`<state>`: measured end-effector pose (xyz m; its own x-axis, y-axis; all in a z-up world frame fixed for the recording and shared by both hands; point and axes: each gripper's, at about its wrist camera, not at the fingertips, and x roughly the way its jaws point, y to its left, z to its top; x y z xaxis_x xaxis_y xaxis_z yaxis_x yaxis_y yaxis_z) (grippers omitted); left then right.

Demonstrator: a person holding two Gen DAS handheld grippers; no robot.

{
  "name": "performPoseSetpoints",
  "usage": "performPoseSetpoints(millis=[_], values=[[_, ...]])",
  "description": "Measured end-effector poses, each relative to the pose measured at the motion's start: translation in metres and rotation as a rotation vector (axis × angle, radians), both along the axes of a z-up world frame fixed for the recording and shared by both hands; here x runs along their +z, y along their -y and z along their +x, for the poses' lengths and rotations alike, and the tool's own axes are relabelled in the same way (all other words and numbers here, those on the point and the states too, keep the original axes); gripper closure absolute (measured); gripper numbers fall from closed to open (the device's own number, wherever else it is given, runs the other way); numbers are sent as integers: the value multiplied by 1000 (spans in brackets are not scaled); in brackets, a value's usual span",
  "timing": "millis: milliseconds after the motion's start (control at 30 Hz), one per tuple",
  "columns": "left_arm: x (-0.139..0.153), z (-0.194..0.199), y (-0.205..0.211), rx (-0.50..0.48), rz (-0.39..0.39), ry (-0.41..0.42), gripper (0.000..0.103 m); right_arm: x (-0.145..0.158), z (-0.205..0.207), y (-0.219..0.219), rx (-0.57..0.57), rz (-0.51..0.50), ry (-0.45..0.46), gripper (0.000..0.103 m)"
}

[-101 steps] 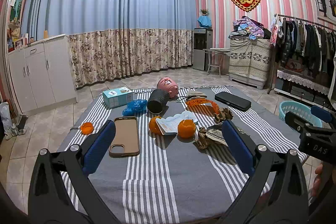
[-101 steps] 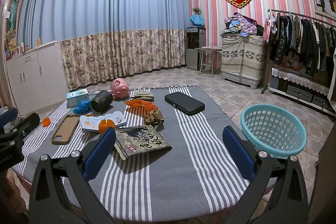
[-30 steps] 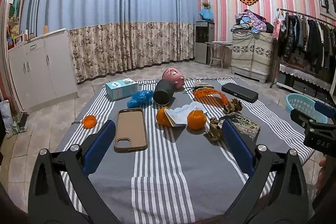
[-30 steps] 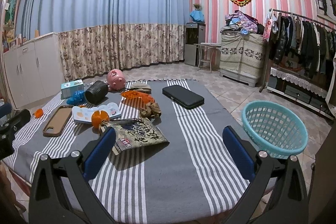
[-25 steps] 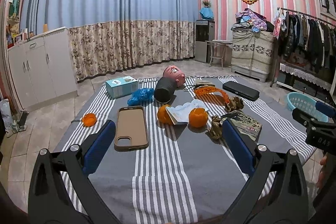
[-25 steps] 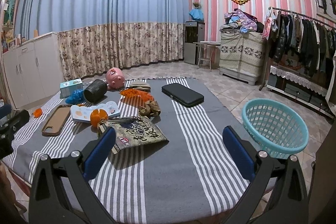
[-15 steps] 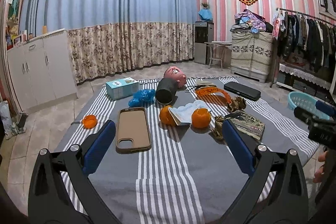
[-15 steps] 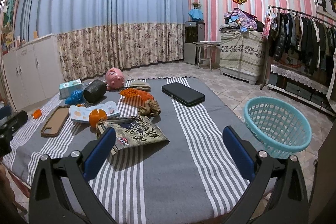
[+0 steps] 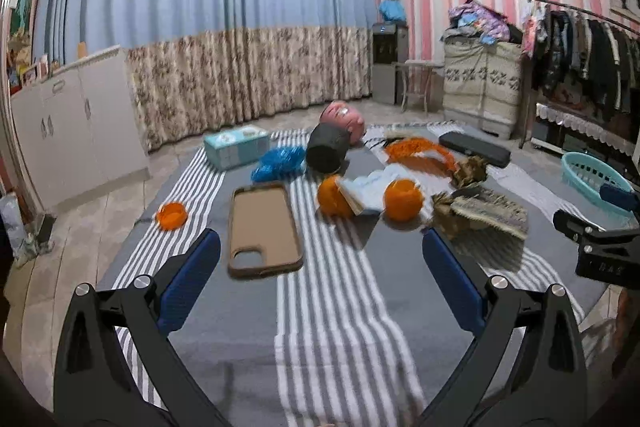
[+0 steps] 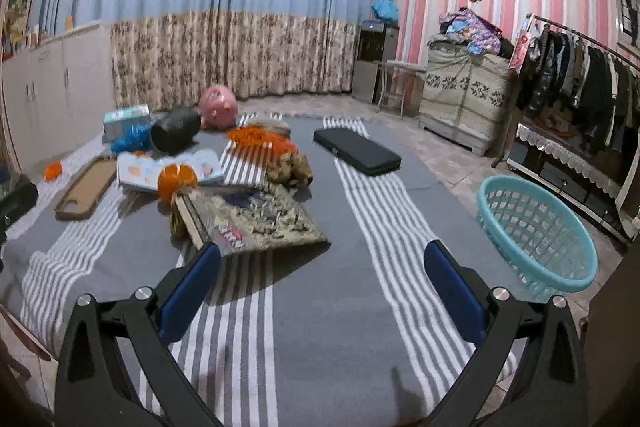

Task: Collect trash
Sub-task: 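Reach the right tool to the printed snack bag and grasp it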

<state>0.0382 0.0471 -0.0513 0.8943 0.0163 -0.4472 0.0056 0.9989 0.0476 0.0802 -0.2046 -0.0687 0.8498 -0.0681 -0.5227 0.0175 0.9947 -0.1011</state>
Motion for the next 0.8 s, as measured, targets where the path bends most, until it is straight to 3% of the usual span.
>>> performPoseSetpoints(millis=[167, 600, 800], values=[[-1, 6, -15, 30, -10, -11, 5, -14, 10, -15, 38, -24, -61, 4], [-1, 11, -46, 81, -26, 22, 5, -28, 34, -56, 105, -159, -119, 6], [-1, 15, -49, 77, -25, 15, 5, -17, 41, -61, 147, -171, -96, 43]])
